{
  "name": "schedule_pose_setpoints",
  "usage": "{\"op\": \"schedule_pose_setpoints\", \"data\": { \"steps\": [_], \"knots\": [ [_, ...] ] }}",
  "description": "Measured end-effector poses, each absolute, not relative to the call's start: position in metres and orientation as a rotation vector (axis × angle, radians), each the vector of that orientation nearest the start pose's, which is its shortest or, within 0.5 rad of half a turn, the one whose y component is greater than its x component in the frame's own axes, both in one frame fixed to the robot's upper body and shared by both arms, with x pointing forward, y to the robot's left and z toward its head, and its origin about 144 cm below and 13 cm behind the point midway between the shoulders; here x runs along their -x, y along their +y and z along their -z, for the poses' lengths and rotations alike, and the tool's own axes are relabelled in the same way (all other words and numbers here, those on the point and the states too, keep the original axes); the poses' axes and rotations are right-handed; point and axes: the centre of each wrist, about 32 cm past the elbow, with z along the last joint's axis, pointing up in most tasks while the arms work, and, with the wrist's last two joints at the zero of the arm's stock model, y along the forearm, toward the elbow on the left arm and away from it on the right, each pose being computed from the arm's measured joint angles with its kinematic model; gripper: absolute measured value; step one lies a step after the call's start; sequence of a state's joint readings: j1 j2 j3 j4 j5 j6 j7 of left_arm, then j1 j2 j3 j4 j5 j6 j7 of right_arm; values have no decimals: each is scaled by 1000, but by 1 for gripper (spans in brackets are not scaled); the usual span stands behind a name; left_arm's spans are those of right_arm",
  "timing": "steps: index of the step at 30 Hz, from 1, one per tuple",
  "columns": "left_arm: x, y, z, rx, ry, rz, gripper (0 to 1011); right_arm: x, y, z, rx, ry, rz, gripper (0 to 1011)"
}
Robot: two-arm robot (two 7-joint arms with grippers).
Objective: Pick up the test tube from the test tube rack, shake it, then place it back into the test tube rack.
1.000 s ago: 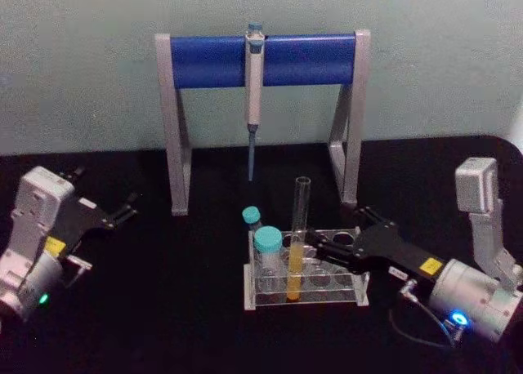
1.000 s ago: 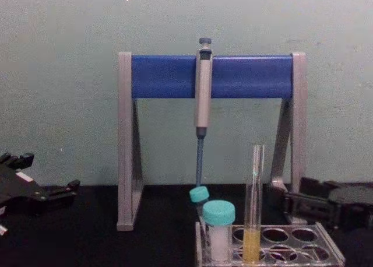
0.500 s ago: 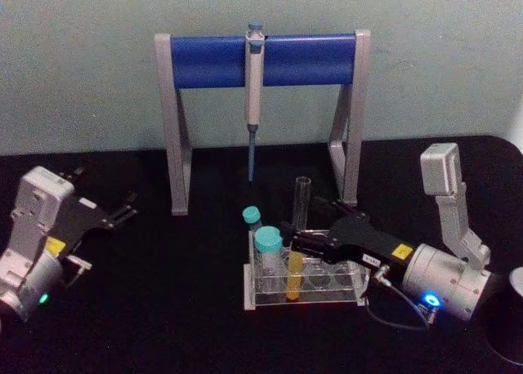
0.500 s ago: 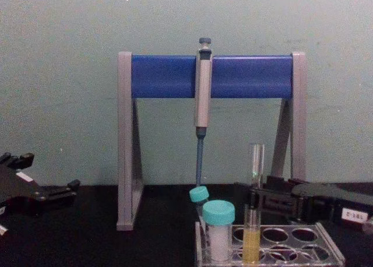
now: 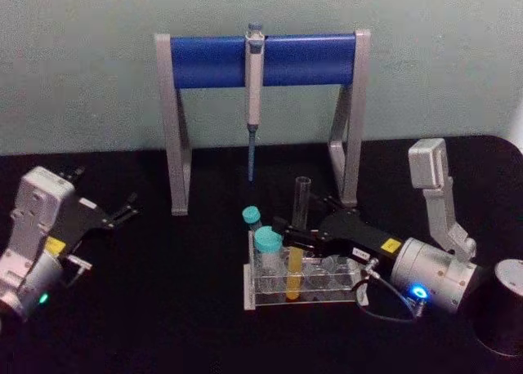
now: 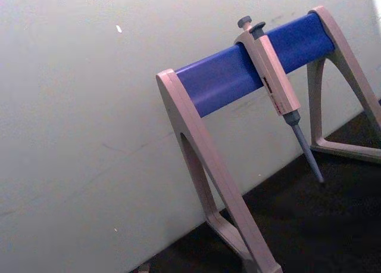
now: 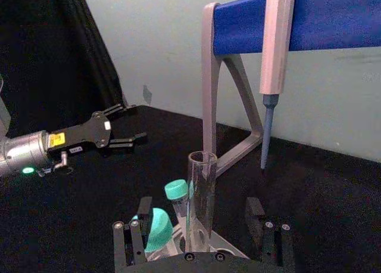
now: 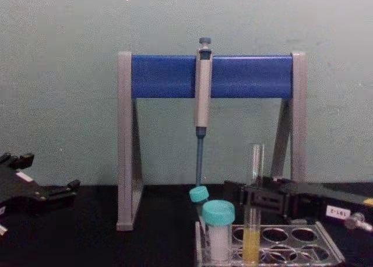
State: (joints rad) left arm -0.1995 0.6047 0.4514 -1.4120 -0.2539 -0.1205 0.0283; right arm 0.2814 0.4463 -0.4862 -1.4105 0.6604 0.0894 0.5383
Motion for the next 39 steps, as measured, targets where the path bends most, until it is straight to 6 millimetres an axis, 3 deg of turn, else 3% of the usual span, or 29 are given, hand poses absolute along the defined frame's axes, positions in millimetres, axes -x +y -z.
{"op": "schedule_pose_setpoints", "data": {
  "steps": [20, 25, 39],
  "knots": [
    [-489, 310, -1140, -305, -285, -1248, 1001, -513, -241, -1152, 5, 231, 679, 995],
    [-489, 310, -1140, -304, -285, -1248, 1001, -512, -241, -1152, 5, 230, 679, 903],
    [-489, 310, -1140, -304, -285, -1248, 1001, -512, -241, -1153, 5, 230, 680, 459]
  ]
}}
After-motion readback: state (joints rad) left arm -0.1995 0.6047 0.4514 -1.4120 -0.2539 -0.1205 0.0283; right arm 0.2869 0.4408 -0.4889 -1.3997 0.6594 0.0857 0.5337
